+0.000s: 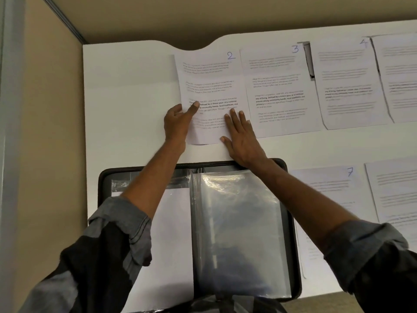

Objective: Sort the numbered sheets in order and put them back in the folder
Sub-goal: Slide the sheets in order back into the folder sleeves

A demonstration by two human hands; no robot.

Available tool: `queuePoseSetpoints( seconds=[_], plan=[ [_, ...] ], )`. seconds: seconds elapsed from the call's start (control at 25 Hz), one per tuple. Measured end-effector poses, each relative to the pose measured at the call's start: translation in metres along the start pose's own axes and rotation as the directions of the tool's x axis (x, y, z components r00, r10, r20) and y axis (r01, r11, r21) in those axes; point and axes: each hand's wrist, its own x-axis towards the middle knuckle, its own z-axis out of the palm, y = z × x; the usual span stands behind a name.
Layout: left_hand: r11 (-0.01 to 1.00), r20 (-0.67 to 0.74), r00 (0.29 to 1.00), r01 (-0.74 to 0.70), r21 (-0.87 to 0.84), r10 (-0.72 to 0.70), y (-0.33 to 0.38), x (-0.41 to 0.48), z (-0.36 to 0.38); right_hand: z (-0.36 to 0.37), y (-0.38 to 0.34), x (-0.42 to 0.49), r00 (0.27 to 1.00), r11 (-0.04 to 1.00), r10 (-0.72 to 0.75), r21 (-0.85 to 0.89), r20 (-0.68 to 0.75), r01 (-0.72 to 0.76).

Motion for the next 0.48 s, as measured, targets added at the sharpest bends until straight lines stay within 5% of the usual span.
queuePoseSetpoints(
  seconds=[0.16,0.24,0.36,0.48],
  plan=[
    [0.906,0.097,0.952,-0.305,0.292,0.29,0.002,-0.002,-0.013,-0.003,0.0,0.001,1.0,0.998,0.005,0.068,0.021,-0.006],
    [0.875,0.206,0.918,-0.388,0.289,0.339,0.007,-0.013,-0.017,-0.016,-0.005,0.003,0.994,0.956,0.101,0.28,-0.03,-0.089],
    [0.815,0.356,0.86,-0.481,0.323,0.366,0.014,-0.041,-0.025,-0.052,-0.016,0.013,0.91,0.75,0.383,0.628,-0.156,-0.208],
    [0.819,0.467,0.804,-0.518,0.246,0.368,0.024,-0.073,-0.036,-0.084,-0.02,0.016,0.923,0.563,0.38,0.807,-0.064,-0.176]
  ],
)
